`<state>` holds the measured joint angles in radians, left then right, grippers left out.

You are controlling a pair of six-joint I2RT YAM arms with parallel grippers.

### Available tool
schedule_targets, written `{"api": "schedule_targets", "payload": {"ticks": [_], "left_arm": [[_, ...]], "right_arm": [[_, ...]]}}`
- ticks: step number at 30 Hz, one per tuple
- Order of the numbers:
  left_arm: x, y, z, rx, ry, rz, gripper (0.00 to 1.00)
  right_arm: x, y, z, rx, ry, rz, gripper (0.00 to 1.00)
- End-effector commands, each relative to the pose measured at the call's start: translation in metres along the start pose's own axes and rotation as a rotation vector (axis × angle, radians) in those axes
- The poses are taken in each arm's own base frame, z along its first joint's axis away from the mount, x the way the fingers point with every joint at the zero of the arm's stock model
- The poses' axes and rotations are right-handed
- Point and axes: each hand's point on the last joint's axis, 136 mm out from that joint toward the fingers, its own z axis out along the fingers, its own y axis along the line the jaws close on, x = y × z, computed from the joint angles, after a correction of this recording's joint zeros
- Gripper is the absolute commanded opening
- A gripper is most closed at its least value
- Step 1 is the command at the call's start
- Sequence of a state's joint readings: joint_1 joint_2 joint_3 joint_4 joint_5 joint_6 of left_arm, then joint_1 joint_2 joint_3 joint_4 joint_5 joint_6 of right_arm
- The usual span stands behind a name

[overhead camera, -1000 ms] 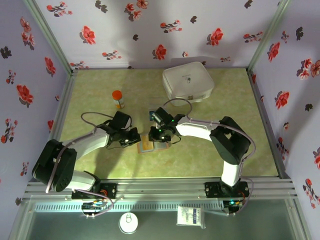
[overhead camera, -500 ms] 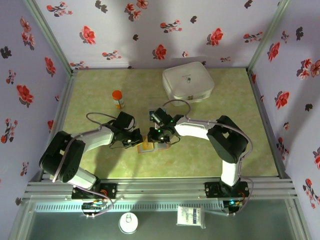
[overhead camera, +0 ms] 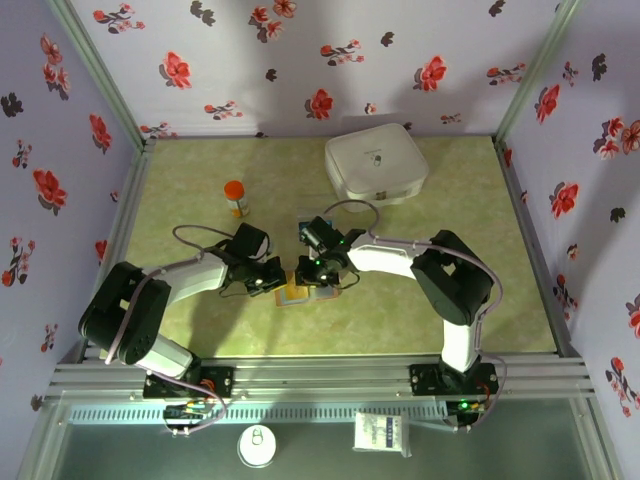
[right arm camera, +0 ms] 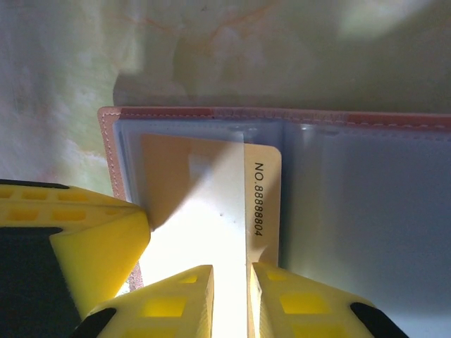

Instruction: Take the credit cards out of the card holder

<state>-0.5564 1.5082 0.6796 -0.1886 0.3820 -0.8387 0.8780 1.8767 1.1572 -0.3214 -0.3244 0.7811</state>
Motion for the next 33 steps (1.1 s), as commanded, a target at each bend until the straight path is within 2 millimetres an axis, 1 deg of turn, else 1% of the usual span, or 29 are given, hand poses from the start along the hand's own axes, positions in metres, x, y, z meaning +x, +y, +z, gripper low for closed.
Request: {"api": "schedule_targets", "payload": {"ticks": [1,7,10,12,17,24,28,33], "left_arm": [[0.006,0.008,0.001,-0.027,0.016,0.006,0.01],[0.005,0.006,-0.002,-0.020,0.009,0.016,0.02],[0.005,0.009,0.000,-0.034,0.013,0.017,0.02],[0.004,0.012,0.000,-0.044,0.010,0.016,0.02],[-0.001,0.016,0.000,-0.062,0.008,0.020,0.01],[-0.008,0.004,-0.007,-0.039,-0.007,0.034,0.01],[-0.010,-0.004,-0.016,-0.017,-0.029,0.039,0.02],[-0.006,-0.012,-0.018,0.020,-0.018,0.030,0.02]], "right_arm": [[0.000,-0.014,-0.002,0.090,-0.003,-0.016,0.23],[-0.004,-0.004,-0.010,0.054,-0.026,-0.034,0.24],[-0.007,0.005,-0.016,0.019,-0.042,-0.043,0.24],[-0.008,0.007,-0.020,0.011,-0.051,-0.047,0.24],[-0.008,0.000,-0.023,0.018,-0.063,-0.023,0.24],[-0.010,-0.008,-0.020,-0.020,-0.065,0.034,0.24],[-0.010,-0.008,-0.018,-0.044,-0.058,0.048,0.24],[-0.011,-0.011,-0.014,-0.050,-0.049,0.056,0.24]]}}
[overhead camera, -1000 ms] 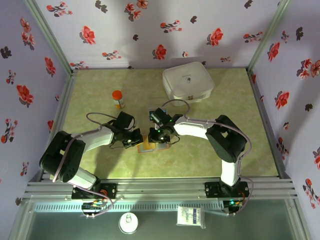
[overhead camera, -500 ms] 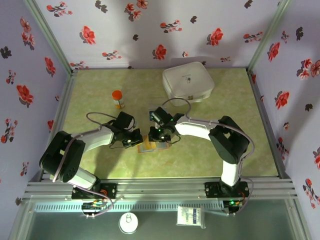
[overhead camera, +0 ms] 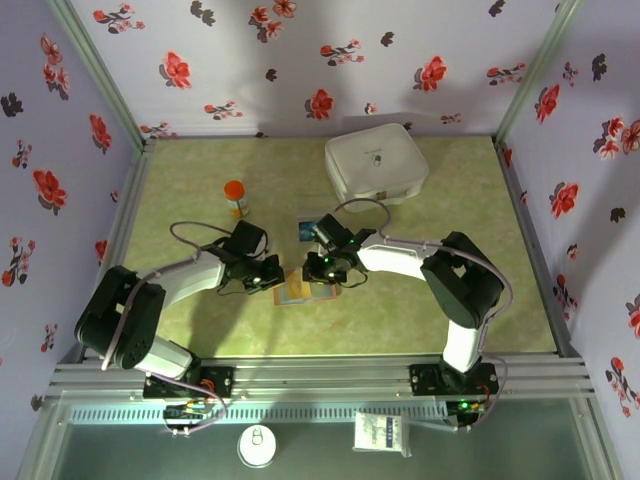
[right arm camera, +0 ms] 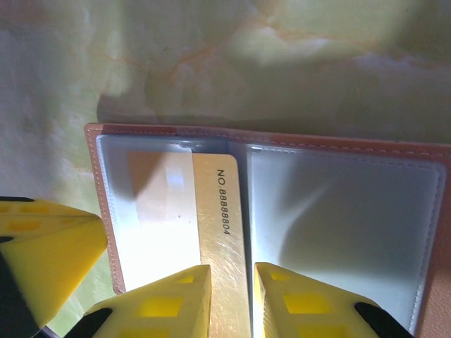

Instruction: Take the credit cards out of the card holder

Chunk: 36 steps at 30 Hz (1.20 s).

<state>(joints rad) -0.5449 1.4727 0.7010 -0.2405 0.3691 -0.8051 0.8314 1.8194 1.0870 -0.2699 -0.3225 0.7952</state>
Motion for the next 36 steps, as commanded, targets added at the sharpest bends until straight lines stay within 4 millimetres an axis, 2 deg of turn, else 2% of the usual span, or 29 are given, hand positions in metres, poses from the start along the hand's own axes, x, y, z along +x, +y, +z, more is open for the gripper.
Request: {"api": "schedule_targets", "payload": {"ticks": [1,9,13,19,26,33,36], "left_arm": [[0.000,-0.011,-0.005,0.032,0.005,0.002,0.02],[0.013,-0.010,0.011,0.020,0.043,0.008,0.00],[0.016,0.004,0.016,-0.048,0.059,0.014,0.00],[0.019,0.019,0.017,-0.113,0.066,0.025,0.00],[0.020,0.022,0.017,-0.127,0.069,0.030,0.00],[0.020,0.024,0.019,-0.134,0.075,0.033,0.00],[0.021,0.024,0.019,-0.134,0.076,0.030,0.00]], "right_arm": [[-0.001,0.002,0.000,-0.030,0.003,0.016,0.24],[-0.001,-0.006,0.006,-0.024,0.029,0.029,0.24],[0.002,-0.005,0.010,-0.040,0.044,0.031,0.24],[0.004,-0.002,0.012,-0.063,0.050,0.034,0.24],[0.004,0.006,0.012,-0.117,0.058,0.045,0.24],[0.006,-0.012,0.019,-0.057,0.069,0.060,0.23],[0.007,-0.007,0.020,-0.092,0.079,0.059,0.22]]}}
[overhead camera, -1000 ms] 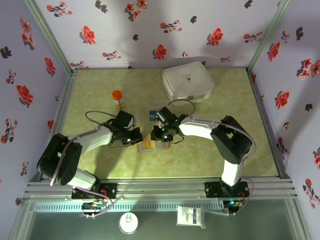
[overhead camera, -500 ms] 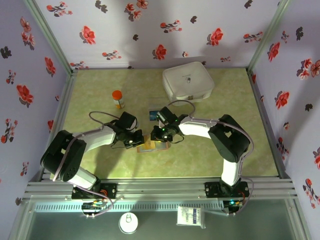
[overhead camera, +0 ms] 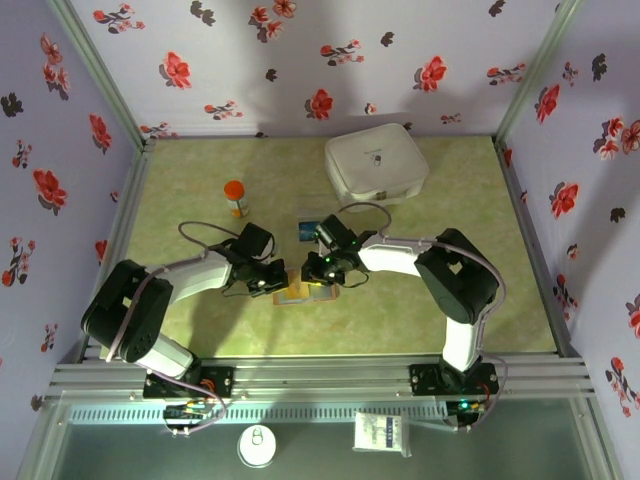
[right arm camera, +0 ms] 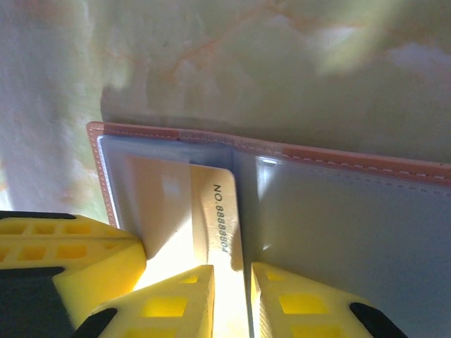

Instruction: Take the credit cards out of the card holder

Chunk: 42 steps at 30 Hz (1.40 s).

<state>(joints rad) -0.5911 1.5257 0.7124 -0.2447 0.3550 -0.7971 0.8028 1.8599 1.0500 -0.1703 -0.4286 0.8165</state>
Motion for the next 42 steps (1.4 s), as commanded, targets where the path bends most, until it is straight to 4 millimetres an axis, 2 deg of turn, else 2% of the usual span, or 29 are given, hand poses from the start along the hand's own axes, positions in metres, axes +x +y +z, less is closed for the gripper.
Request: {"api": "schedule_targets", "payload": {"ticks": [1,10,19,34,42], "left_arm": [[0.008,0.021,0.005,-0.092,0.029,-0.005,0.00],[0.006,0.020,0.007,-0.089,0.025,-0.002,0.00],[0.007,0.022,0.006,-0.098,0.029,-0.001,0.00],[0.010,0.031,0.010,-0.122,0.036,-0.014,0.00],[-0.002,0.012,-0.001,-0.068,-0.009,-0.001,0.00]], "right_arm": [[0.005,-0.006,0.007,-0.016,0.035,0.022,0.22],[0.003,0.012,0.005,-0.127,0.039,0.019,0.21],[0.002,0.001,0.008,-0.134,0.040,0.047,0.14],[-0.001,-0.019,-0.031,-0.063,-0.025,0.038,0.10],[-0.006,-0.014,-0.060,-0.022,-0.072,-0.046,0.05]]}}
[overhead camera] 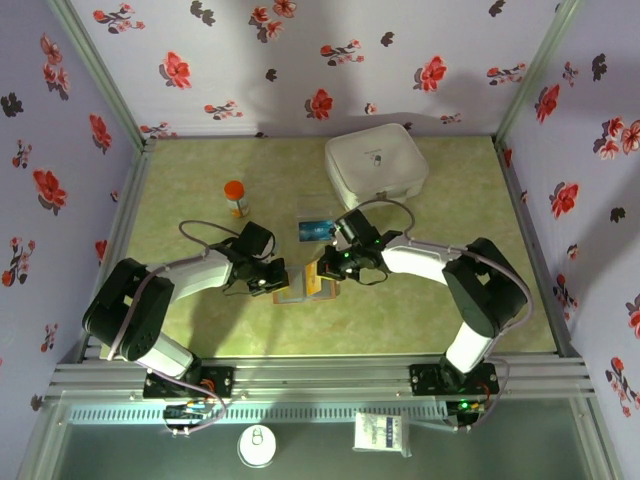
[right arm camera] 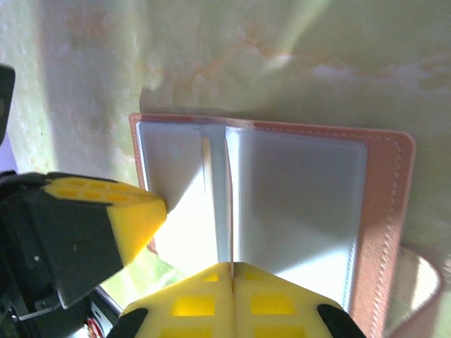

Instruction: Take the credit cards out of the card holder

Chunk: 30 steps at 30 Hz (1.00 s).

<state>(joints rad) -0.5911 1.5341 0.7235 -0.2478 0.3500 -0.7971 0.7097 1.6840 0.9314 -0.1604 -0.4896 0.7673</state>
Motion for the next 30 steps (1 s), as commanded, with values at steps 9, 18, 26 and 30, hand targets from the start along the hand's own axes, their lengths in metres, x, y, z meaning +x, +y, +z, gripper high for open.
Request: {"api": "schedule_targets", "payload": {"ticks": [9,18,26,30], "left_arm": [[-0.011,-0.001,-0.020,-0.042,-0.057,0.023,0.04],[-0.027,-0.003,-0.038,-0.039,-0.112,0.023,0.06],[-0.036,0.006,-0.040,-0.048,-0.125,-0.003,0.06],[-0.042,0.011,-0.042,-0.055,-0.134,-0.014,0.06]], "right_arm": [[-0.022,0.002,-0.039,0.153,-0.046,-0.216,0.03],[-0.047,0.009,-0.063,0.310,0.000,-0.691,0.01],[-0.076,0.016,-0.065,0.384,0.119,-1.082,0.00],[-0.086,0.007,-0.063,0.434,0.260,-1.238,0.00]]}}
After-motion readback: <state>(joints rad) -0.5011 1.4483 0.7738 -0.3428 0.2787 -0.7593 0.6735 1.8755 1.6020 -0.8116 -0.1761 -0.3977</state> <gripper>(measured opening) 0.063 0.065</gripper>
